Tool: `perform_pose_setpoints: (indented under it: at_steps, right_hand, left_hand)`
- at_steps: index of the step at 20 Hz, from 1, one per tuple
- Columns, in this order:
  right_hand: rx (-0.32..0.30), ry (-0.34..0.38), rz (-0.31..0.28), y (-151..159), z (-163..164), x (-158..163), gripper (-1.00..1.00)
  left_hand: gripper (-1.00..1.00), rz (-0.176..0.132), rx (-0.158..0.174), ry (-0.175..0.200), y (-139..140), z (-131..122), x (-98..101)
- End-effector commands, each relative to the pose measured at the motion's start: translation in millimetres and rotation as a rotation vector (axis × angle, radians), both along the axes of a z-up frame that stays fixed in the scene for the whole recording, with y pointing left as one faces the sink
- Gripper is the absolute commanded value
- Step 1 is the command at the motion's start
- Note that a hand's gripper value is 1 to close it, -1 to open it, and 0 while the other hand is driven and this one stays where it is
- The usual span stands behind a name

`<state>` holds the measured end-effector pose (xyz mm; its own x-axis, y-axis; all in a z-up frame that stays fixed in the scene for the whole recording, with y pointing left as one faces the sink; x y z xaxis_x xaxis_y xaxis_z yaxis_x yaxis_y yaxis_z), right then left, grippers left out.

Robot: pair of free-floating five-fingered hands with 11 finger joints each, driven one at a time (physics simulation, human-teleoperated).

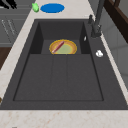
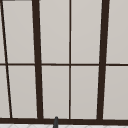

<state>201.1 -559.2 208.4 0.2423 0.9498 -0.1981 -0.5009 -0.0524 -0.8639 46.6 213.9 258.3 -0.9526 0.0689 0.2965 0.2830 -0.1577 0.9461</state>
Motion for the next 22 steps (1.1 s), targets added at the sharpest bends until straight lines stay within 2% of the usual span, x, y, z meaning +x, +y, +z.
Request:
perform_pose_setpoints:
  at_steps: [1, 5, 10, 16, 19, 22]
  right_hand:
    - [0.000, -0.015, 0.055, -18.3, -17.8, 8.8, 1.00]
    - [0.005, -0.011, 0.060, -34.6, -38.0, 17.7, 1.00]
    - [0.002, 0.026, 0.063, -53.8, -82.2, 29.6, 1.00]
    - [-0.012, 0.046, 0.070, -68.2, -127.7, 58.7, 1.00]
    - [0.031, 0.122, 0.066, -74.4, -106.2, 72.6, 1.00]
    - [0.066, 0.214, 0.061, -81.3, -100.0, 85.0, 1.00]
  left_hand:
    - [0.00, 0.000, 0.000, 0.000, 0.0, 0.0, 0.0]
    - [0.00, 0.000, 0.000, 0.000, 0.0, 0.0, 0.0]
    - [0.00, 0.000, 0.000, 0.000, 0.0, 0.0, 0.0]
    - [0.00, 0.000, 0.000, 0.000, 0.0, 0.0, 0.0]
    - [0.00, 0.000, 0.000, 0.000, 0.0, 0.0, 0.0]
    - [0.00, 0.000, 0.000, 0.000, 0.0, 0.0, 0.0]
